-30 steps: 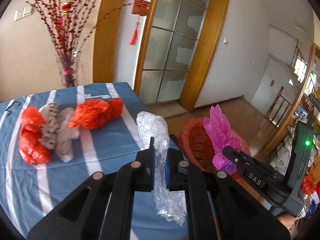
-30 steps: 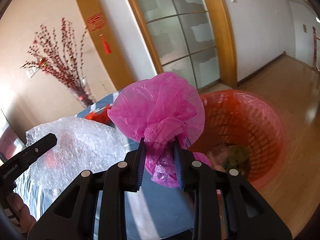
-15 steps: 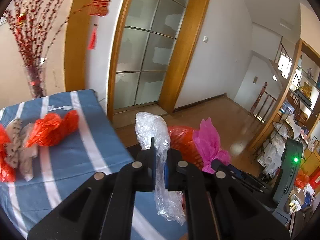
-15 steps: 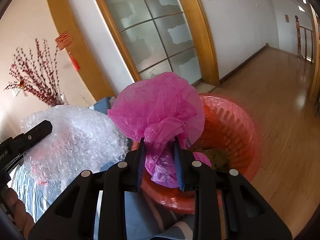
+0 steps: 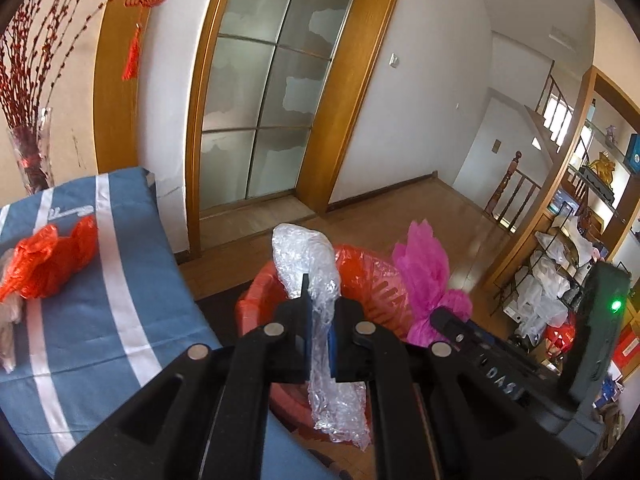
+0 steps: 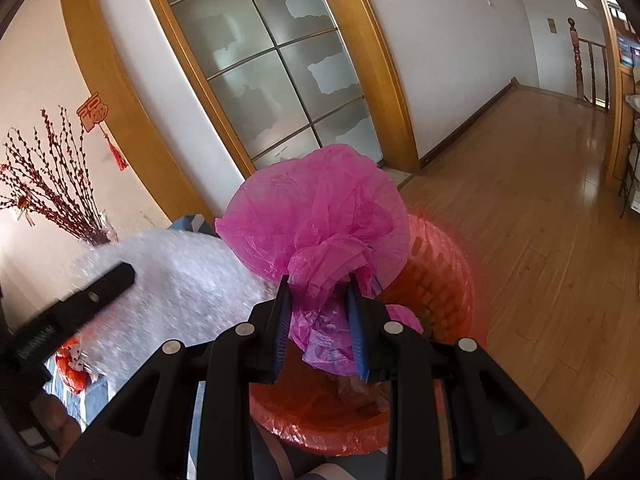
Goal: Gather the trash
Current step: 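Carry the pink mesh bag and bubble wrap over the red wastebasket with both grippers, then open both grippers over the wastebasket to drop the pink bag and bubble wrap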
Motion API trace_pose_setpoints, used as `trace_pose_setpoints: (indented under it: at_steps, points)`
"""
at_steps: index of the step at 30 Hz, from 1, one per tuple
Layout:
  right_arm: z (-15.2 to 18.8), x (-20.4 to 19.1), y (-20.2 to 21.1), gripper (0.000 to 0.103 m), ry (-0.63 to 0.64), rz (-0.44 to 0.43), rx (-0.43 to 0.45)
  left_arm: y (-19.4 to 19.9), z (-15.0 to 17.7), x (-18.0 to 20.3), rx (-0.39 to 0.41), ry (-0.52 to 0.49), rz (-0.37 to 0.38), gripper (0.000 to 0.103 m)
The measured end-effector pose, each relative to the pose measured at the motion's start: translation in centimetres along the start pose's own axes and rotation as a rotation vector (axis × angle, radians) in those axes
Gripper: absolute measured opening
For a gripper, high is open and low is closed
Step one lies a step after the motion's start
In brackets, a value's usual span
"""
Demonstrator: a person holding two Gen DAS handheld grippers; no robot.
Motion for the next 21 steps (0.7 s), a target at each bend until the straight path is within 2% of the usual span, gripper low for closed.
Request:
trace_pose_setpoints:
  at_steps: [9, 11, 13, 15, 21]
  points:
    - [-0.9, 0.0, -0.3, 0.027, -0.003, -0.008, 0.015, -3.0, 0.6, 0.9, -0.052, -0.006, 0.023, 0.008]
    - [-1.1, 0.1, -0.4, 0.031, -0.008, -0.012, 0.015, -3.5, 0.9, 0.9, -0.067, -0.003, 0.029, 0.009]
    - [-1.0, 0.4, -0.3, 0.038, -0.021, -0.017, 0.015, -4.0, 1.1, 0.9, -0.079, 0.004, 0.027, 0.015]
    - [-1.0, 0.6, -0.4, 0.043, -0.034, -0.022, 0.015, -4.5, 1.6, 0.6, -0.097, 0.011, 0.019, 0.029]
    - [-1.2, 0.8, -0.2, 0.050, -0.044, -0.015, 0.022, -5.4, 2.9, -0.5, -0.140, 0.031, -0.003, 0.045]
Point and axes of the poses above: each gripper's, at about its wrist camera, not at the fingertips, and y roughly against the way its jaws point, x to its right, z to its underside, the point moved 2 cm from there along -y, roughly the way its jaws point, and after that the axes turned 12 degrees about -y, right-handed, at the moved point
